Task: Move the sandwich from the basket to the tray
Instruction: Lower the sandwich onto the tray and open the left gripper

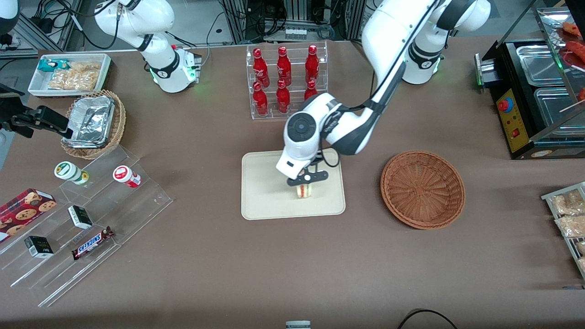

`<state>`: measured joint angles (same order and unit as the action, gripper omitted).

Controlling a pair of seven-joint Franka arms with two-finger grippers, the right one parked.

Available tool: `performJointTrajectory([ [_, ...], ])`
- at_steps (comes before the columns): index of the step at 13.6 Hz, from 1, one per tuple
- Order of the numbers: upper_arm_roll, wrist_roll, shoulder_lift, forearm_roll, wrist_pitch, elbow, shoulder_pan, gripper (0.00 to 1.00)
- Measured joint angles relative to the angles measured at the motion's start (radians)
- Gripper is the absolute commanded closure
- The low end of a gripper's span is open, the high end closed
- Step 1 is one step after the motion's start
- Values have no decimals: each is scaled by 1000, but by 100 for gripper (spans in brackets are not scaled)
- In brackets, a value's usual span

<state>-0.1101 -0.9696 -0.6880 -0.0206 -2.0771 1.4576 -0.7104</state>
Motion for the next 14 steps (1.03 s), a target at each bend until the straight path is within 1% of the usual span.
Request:
performJointTrajectory([
  [5, -17, -2, -83, -1, 1, -83, -9, 98],
  [6, -17, -1, -97, 0, 1, -93, -9, 95],
  [7, -17, 1, -108, 0, 1, -103, -9, 77],
  [8, -17, 4, -118, 0, 1, -109, -9, 1],
  [14, -17, -18, -116, -1, 9, -150, -9, 0],
])
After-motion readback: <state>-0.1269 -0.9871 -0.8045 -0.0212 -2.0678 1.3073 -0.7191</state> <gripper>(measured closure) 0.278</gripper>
